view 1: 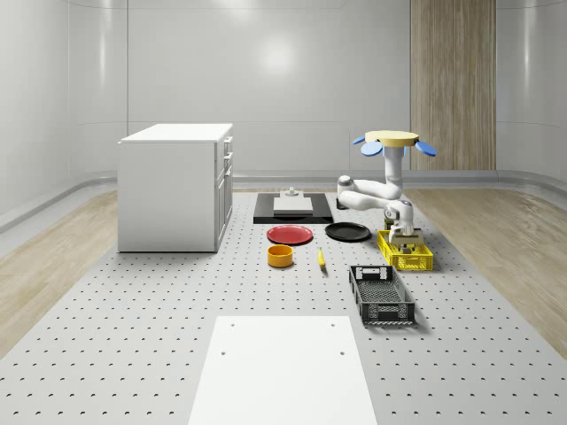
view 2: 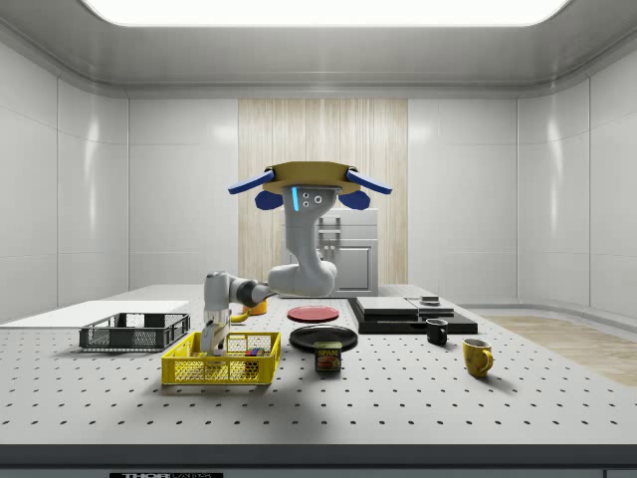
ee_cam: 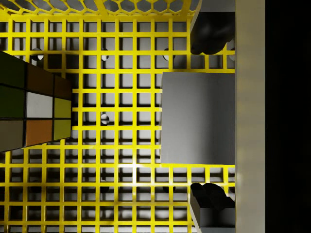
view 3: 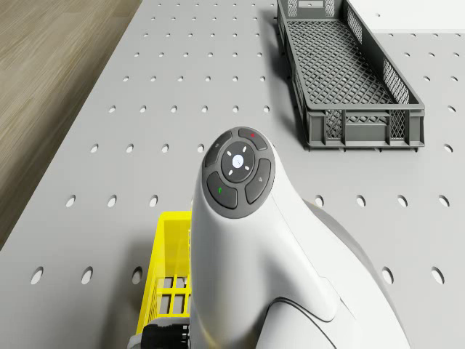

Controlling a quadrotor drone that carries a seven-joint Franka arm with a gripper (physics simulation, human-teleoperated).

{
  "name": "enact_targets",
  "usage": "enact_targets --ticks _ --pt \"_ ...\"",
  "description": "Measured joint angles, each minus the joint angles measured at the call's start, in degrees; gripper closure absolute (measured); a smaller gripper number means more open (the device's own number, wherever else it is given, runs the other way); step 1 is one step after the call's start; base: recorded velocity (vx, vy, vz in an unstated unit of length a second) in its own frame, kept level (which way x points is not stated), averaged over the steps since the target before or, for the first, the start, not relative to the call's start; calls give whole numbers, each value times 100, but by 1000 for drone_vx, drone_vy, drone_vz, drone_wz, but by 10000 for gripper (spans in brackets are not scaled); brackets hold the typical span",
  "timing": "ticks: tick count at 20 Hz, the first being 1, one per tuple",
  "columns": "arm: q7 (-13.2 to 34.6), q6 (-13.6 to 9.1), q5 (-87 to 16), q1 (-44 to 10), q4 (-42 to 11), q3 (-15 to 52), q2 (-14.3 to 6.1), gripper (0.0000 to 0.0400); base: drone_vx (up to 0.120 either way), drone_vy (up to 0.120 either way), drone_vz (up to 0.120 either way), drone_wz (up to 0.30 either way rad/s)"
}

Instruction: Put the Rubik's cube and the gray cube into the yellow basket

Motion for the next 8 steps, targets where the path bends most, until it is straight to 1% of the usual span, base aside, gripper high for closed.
enact_targets --ticks 8 --pt "-1 -84 314 26 -37 326 -6 1 0 0 0 0"
